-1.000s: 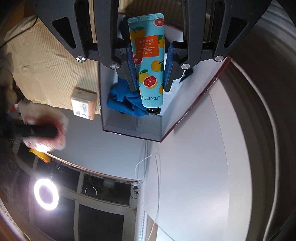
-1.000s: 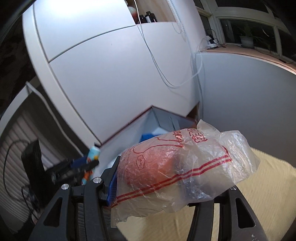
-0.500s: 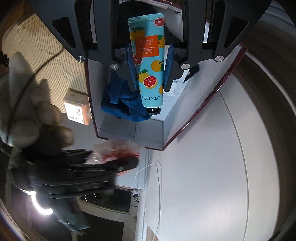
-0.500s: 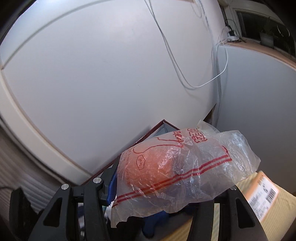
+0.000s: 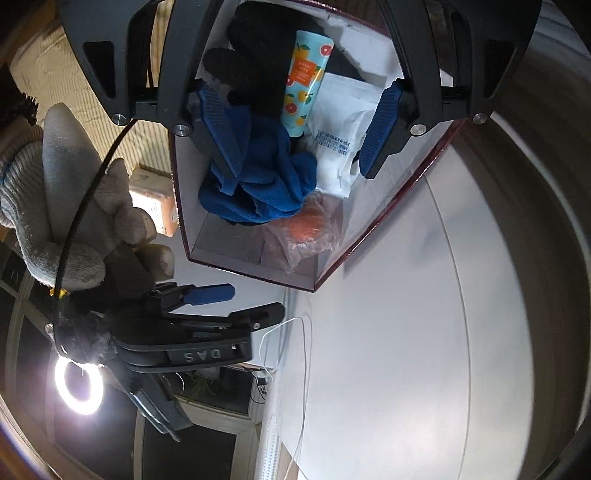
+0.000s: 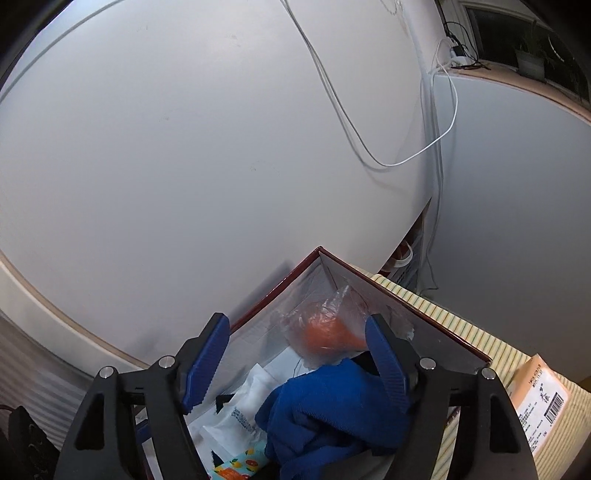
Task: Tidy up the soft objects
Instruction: 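Open both grippers to drop the bag and tube into the shoebox, then move both grippers back over the bed toward the orange-edged packet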
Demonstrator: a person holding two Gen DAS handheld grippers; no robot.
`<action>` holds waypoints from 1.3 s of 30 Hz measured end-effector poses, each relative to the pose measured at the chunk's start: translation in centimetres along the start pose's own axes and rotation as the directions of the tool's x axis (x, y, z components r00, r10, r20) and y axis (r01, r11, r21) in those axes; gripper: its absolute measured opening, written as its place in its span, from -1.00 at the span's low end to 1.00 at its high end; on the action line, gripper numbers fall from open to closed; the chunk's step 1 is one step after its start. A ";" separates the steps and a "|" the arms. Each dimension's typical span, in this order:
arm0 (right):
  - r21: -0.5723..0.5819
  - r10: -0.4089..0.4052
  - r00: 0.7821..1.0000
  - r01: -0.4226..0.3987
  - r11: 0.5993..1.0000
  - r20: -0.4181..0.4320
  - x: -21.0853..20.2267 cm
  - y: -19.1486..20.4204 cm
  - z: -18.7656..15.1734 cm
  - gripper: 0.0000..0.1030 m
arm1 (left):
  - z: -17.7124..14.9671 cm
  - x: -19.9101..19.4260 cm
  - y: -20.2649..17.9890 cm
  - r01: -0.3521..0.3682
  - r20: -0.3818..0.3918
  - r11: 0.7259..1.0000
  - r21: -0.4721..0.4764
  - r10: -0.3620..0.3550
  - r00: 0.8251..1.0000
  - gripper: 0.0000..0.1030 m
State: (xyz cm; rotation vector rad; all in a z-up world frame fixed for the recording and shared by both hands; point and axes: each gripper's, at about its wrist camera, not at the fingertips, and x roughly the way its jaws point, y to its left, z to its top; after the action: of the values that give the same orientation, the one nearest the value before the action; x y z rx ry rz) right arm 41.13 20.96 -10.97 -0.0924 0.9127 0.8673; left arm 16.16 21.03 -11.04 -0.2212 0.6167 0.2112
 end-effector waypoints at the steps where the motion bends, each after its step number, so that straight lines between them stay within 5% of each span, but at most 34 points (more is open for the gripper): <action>1: 0.002 -0.002 1.000 0.002 1.000 0.004 -0.2 0.0 0.0 0.41 | -0.1 -0.2 -0.1 0.001 0.001 1.000 -0.002 -0.001 1.000 0.29; 17: 0.073 -0.016 0.990 0.006 0.997 0.139 -13.5 -1.9 -7.5 0.41 | -0.3 -8.2 -5.3 0.023 0.115 0.998 0.066 -0.030 0.993 0.29; 27: 0.114 -0.051 0.975 0.026 0.993 0.218 -22.8 -2.5 -14.3 0.41 | -1.4 -11.6 -11.2 0.138 0.145 0.979 0.149 -0.160 0.976 0.29; 39: 0.221 -0.153 0.949 0.092 0.971 0.275 -31.1 -4.2 -21.8 0.41 | -2.7 -14.6 -12.7 0.213 0.143 0.963 0.168 -0.237 0.961 0.29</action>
State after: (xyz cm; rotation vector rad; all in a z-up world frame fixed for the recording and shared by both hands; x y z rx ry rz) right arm 20.16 -10.12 -3.39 0.1534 0.7071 0.6445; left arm 6.32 6.28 -2.77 -0.1247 0.4389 -0.0387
